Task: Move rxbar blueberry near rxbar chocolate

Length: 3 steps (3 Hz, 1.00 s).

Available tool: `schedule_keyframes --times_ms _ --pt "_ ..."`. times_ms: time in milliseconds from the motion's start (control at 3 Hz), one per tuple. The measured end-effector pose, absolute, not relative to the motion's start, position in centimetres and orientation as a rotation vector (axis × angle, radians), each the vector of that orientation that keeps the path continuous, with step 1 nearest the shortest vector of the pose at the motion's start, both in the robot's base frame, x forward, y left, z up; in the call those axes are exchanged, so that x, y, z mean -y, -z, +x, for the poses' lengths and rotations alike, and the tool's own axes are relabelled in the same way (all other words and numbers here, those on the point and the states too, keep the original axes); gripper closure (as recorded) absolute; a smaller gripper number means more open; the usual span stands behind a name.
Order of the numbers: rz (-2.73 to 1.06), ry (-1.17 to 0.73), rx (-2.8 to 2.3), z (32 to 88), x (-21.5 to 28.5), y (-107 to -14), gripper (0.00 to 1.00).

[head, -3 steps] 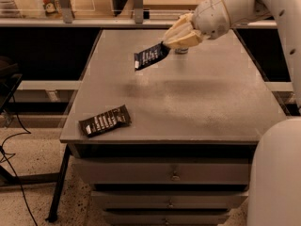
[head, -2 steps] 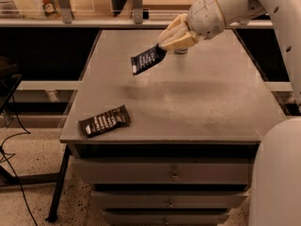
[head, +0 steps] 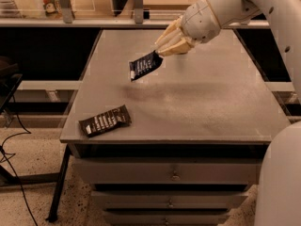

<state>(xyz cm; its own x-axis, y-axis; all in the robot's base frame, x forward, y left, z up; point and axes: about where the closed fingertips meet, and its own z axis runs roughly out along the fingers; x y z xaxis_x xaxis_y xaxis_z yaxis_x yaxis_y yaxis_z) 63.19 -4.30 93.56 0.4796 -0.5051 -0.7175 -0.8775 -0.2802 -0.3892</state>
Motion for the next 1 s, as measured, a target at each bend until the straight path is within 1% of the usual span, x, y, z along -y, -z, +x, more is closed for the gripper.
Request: schedule_keyframes --times_ms 667,1000 --pt "-1.993 -0.623 -0.968 61.9 -0.4 -93.1 1.0" --pt "-2.028 -0.633 -0.896 60.9 -2.5 -92.9 0.82"
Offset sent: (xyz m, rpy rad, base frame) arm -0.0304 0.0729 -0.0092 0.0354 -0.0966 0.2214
